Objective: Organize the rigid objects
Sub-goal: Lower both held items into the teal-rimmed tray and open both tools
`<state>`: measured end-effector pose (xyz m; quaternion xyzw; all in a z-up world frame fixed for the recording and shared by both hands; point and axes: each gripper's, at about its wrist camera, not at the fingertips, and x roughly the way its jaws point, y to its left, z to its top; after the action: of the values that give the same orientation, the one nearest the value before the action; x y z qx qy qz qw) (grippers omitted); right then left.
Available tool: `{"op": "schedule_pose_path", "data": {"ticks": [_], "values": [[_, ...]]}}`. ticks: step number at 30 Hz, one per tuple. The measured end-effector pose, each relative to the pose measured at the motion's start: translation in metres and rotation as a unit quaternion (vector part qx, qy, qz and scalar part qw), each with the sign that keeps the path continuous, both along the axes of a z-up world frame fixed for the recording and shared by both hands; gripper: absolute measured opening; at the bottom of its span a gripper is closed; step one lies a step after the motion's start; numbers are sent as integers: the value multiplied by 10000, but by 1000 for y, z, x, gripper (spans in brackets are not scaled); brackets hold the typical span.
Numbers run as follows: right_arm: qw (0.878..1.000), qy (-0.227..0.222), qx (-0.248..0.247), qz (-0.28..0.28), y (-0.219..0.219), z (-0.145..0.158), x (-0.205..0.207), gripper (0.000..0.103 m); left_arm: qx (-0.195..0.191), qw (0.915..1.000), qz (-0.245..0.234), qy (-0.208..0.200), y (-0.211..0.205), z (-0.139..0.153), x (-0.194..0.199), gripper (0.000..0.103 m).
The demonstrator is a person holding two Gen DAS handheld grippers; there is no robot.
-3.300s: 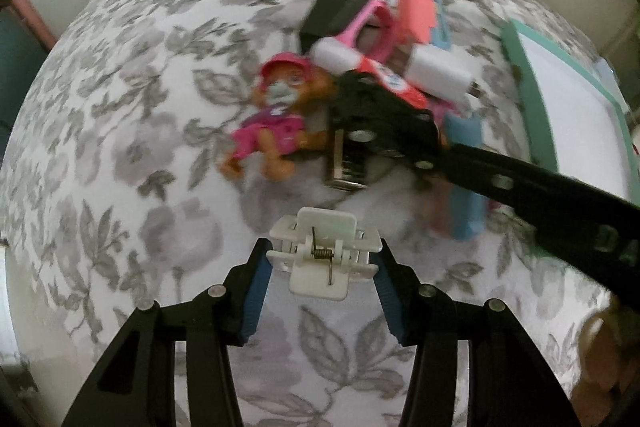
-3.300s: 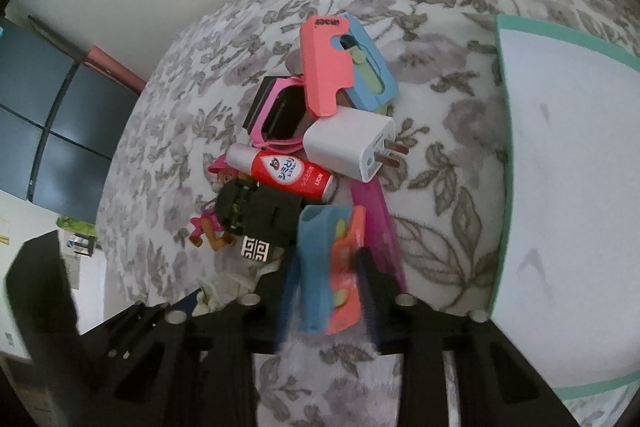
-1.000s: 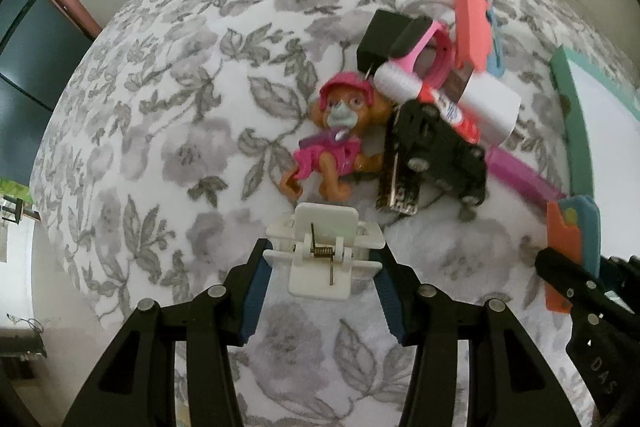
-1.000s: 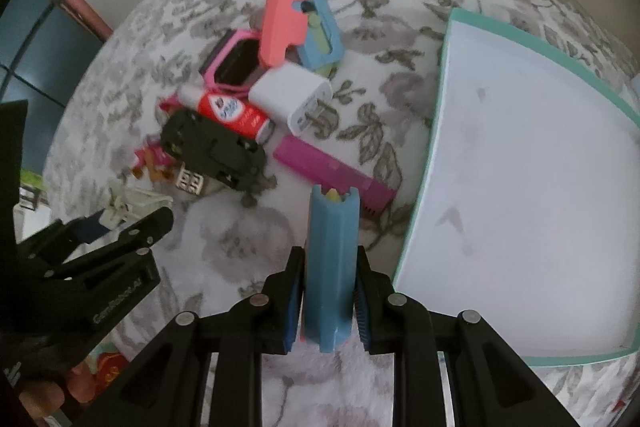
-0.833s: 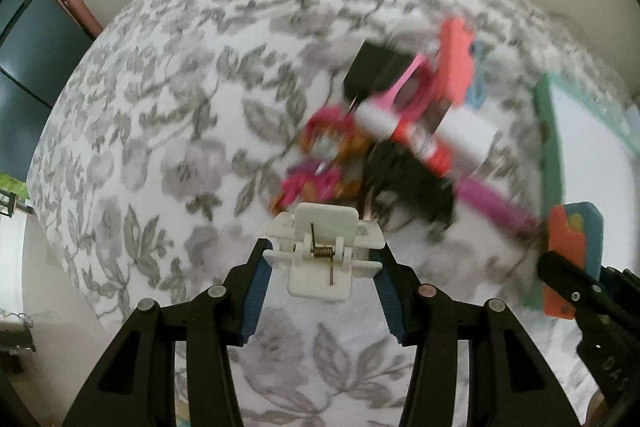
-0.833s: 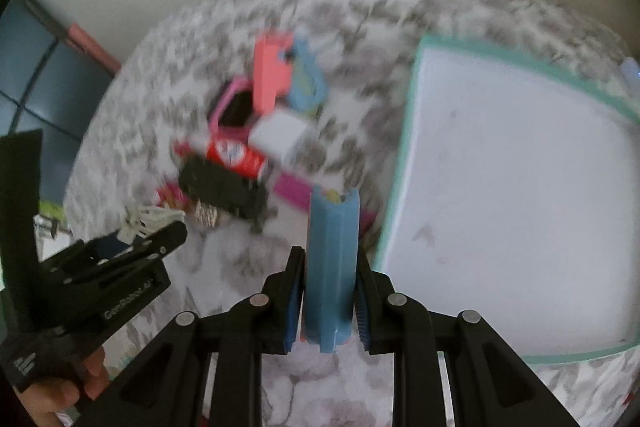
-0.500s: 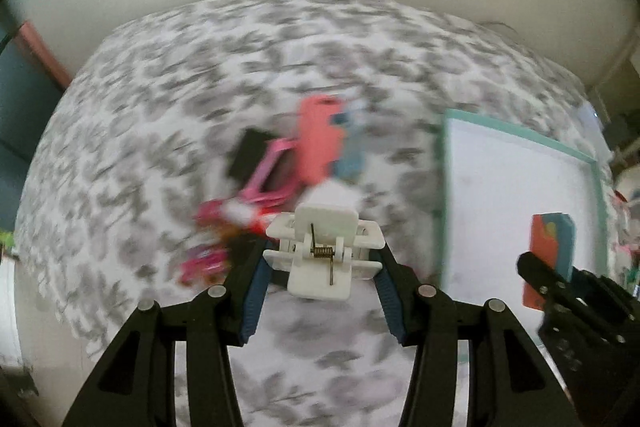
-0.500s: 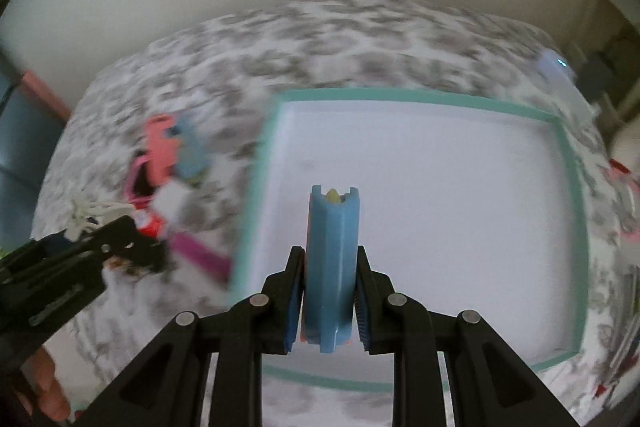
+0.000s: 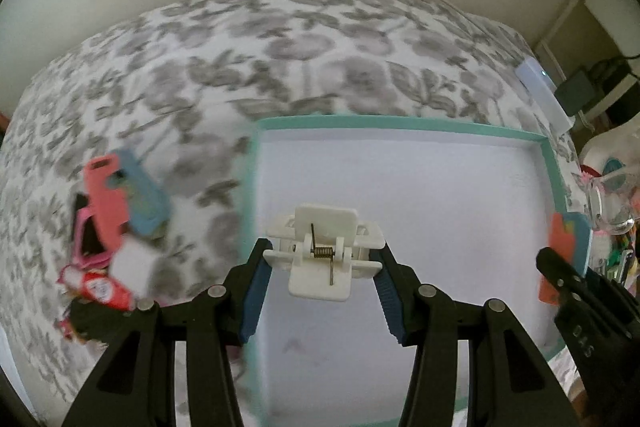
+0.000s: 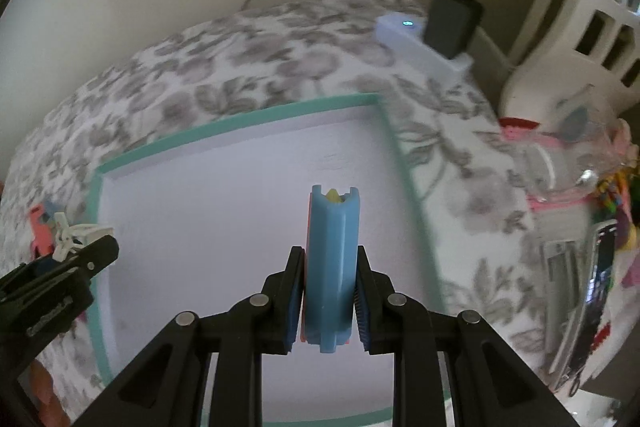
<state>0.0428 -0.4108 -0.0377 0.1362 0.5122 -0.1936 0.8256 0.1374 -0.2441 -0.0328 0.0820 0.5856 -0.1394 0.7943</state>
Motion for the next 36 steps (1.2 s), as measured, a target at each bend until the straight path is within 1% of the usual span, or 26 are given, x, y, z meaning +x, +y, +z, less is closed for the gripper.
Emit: {"op": "schedule_pose_path", "data": {"ticks": [6, 11, 13, 16, 20, 24, 27, 29, 31, 32, 33, 34, 35, 36], "values": [[10000, 41, -18, -2, -10, -1, 6, 24, 47, 9999, -87, 31, -25, -12, 4, 52], [9998, 164, -17, 116, -3, -6, 8, 24, 56, 10000, -73, 22, -31, -16, 4, 52], [9997, 199, 2, 161, 3, -12, 15, 24, 91, 9999, -49, 20, -32, -16, 6, 54], [9994, 259, 8, 210, 5, -17, 18, 24, 86, 9999, -49, -24, -31, -15, 6, 66], [9992, 356, 17, 197, 6, -22, 19, 24, 74, 10000, -16, -38, -27, -11, 6, 71], [9990, 409, -6, 163, 6, -24, 18, 25, 44, 9999, 69, -148, -20, -3, 6, 84], [9991, 377, -69, 155, 6, -21, 17, 25, 33, 9997, 84, -230, -16, 4, 6, 84], [9989, 391, -194, 155, 7, -18, 18, 27, 30, 9995, 122, -296, -11, 9, 7, 84], [9989, 380, -262, 129, 7, -15, 18, 37, 23, 9992, 181, -348, -7, 13, 8, 89], [9989, 361, -285, 116, 8, -14, 17, 49, 9, 9991, 215, -378, -4, 15, 8, 92], [9990, 317, -296, 128, 8, -11, 17, 58, -12, 9989, 243, -410, -1, 17, 8, 92], [9990, 282, -306, 138, 9, -9, 16, 64, -28, 9985, 284, -459, 4, 19, 8, 92], [9990, 246, -341, 145, 11, -7, 16, 67, -27, 9983, 312, -498, 7, 20, 8, 92], [9989, 214, -382, 164, 12, -5, 17, 72, -24, 9979, 345, -547, 11, 22, 8, 92]]}}
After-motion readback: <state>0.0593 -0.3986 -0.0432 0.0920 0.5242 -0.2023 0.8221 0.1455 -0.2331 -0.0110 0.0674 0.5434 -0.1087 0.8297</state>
